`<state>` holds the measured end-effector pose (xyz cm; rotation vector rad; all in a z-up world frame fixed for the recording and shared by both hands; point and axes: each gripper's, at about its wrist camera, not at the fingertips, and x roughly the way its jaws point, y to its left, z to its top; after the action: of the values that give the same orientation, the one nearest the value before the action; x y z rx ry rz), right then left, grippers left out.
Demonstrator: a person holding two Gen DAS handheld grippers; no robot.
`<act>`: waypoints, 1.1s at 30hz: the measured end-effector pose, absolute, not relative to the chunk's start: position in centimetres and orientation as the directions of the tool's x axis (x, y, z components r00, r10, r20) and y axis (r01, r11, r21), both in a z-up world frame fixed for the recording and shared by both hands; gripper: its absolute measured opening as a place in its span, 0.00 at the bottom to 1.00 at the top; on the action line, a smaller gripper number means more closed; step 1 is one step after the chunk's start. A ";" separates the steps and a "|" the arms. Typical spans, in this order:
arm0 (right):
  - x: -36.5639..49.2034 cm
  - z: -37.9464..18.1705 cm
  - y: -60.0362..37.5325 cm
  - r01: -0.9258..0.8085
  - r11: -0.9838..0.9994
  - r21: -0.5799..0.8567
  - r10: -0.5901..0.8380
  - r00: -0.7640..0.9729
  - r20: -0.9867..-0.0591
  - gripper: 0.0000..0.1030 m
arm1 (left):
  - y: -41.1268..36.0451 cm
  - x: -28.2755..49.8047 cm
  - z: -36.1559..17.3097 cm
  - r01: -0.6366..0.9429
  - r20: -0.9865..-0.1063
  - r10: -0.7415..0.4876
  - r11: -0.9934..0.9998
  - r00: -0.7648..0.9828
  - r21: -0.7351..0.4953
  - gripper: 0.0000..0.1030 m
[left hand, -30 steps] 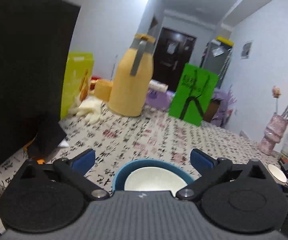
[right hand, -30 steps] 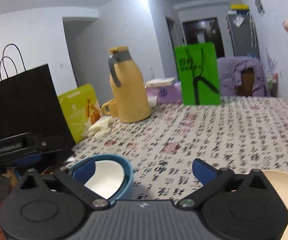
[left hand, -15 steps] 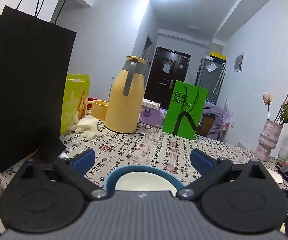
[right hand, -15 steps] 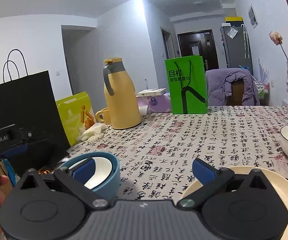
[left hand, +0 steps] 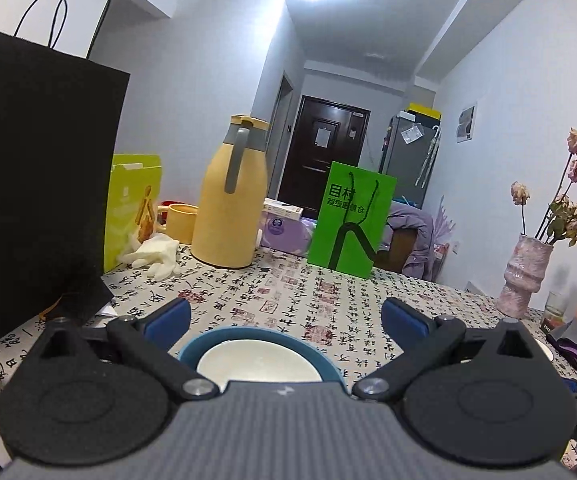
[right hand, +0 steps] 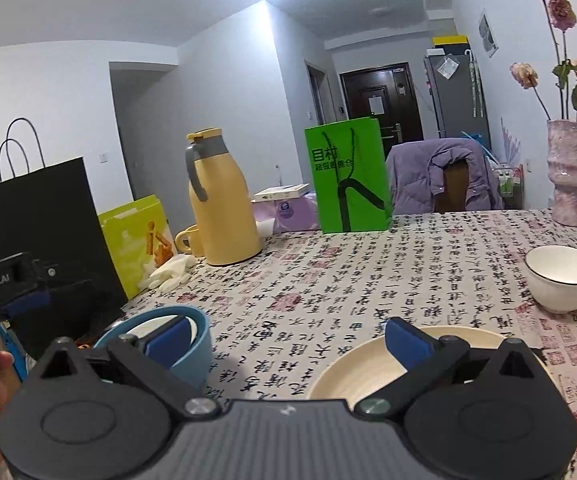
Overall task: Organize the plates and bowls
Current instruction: 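Withdraw both open grippers up and back from the stacked bowls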
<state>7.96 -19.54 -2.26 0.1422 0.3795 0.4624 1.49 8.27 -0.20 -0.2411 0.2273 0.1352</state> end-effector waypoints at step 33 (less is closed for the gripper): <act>12.1 -1.3 -30.5 -0.316 0.927 0.202 0.365 0.885 -0.290 1.00 | -0.3 7.9 0.4 -0.048 -0.270 -0.026 0.963 0.962 -0.265 1.00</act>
<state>12.08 -30.46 -1.30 0.1514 0.3299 0.3557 7.93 -0.27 0.37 -0.2738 0.2756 0.0114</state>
